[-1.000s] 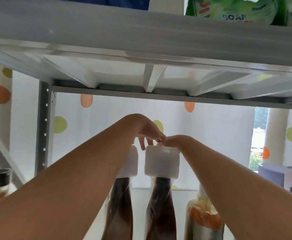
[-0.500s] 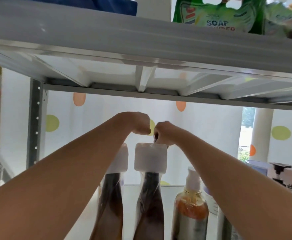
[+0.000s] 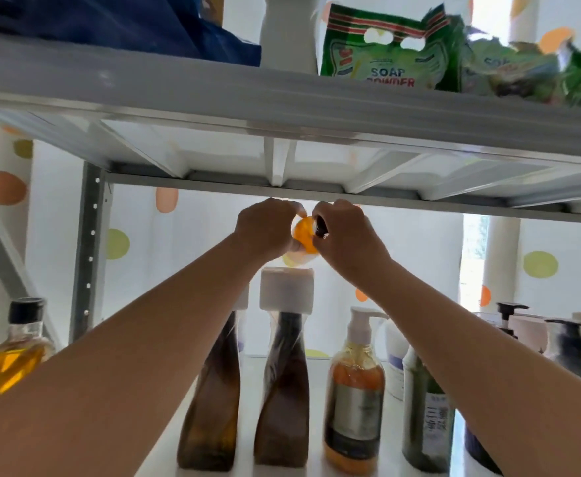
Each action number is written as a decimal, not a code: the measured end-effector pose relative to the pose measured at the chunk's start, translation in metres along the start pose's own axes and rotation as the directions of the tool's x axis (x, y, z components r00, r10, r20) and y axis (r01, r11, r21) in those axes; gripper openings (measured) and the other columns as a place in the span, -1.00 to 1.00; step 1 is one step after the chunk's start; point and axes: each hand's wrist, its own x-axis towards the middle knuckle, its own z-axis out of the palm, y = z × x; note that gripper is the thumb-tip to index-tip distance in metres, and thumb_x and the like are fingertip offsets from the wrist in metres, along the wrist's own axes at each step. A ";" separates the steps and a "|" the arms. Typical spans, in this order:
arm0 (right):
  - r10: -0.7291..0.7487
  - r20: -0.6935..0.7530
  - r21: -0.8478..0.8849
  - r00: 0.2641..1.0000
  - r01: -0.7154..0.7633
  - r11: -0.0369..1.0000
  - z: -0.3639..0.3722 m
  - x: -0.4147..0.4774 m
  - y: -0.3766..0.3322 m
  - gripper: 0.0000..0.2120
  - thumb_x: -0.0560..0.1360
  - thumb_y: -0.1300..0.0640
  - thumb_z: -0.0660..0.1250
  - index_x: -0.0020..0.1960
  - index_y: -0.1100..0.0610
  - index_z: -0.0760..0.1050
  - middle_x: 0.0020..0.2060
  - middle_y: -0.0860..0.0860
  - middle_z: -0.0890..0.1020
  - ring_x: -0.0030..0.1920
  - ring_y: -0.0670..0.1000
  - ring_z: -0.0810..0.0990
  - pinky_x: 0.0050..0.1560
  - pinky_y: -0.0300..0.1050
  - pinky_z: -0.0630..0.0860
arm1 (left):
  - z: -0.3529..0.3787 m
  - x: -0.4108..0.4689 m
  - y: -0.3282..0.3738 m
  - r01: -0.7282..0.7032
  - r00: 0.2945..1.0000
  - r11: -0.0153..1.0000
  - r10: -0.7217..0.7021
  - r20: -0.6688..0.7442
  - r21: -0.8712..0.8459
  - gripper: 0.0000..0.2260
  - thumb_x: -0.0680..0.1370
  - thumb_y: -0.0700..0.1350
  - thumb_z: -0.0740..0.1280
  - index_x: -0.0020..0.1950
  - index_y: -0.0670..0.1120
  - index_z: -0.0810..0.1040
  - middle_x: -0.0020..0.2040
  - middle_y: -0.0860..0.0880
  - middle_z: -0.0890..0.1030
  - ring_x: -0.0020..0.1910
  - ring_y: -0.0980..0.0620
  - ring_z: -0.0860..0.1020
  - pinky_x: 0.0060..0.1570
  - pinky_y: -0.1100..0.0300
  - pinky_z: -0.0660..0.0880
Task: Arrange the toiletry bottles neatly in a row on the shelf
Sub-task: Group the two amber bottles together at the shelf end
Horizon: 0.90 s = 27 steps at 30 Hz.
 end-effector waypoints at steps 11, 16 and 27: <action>-0.130 -0.203 -0.042 0.970 0.124 0.991 -0.026 -0.042 -0.078 -0.78 0.43 0.30 0.40 0.06 0.29 0.54 -0.15 0.21 0.56 -0.34 0.21 0.61 -0.31 -0.13 0.51 | -0.028 -0.072 -0.025 -0.139 0.950 0.958 0.057 -0.307 -0.252 -0.44 0.44 -0.02 0.44 0.39 -0.04 0.34 0.27 -0.07 0.54 0.21 -0.10 0.52 0.14 0.08 0.45; -0.151 -0.222 -0.032 0.963 0.147 0.989 -0.029 -0.036 -0.144 -0.74 0.43 0.31 0.39 0.11 0.27 0.53 -0.09 0.21 0.57 -0.23 0.20 0.64 -0.23 -0.04 0.58 | -0.044 -0.098 -0.073 -0.157 0.926 0.915 0.005 -0.378 -0.372 -0.38 0.44 -0.04 0.46 0.44 -0.07 0.30 0.34 -0.07 0.49 0.27 -0.07 0.50 0.23 0.21 0.39; 0.032 0.032 0.031 0.999 -0.033 0.999 -0.015 -0.027 -0.232 -0.76 0.39 0.24 0.36 0.06 0.18 0.50 -0.14 0.06 0.52 -0.13 0.02 0.48 -0.15 -0.20 0.47 | -0.043 -0.172 -0.127 0.030 0.957 0.650 -0.239 -0.166 -0.759 -0.47 0.49 0.01 0.39 0.41 -0.05 0.33 0.32 -0.01 0.51 0.28 0.03 0.48 0.19 0.36 0.29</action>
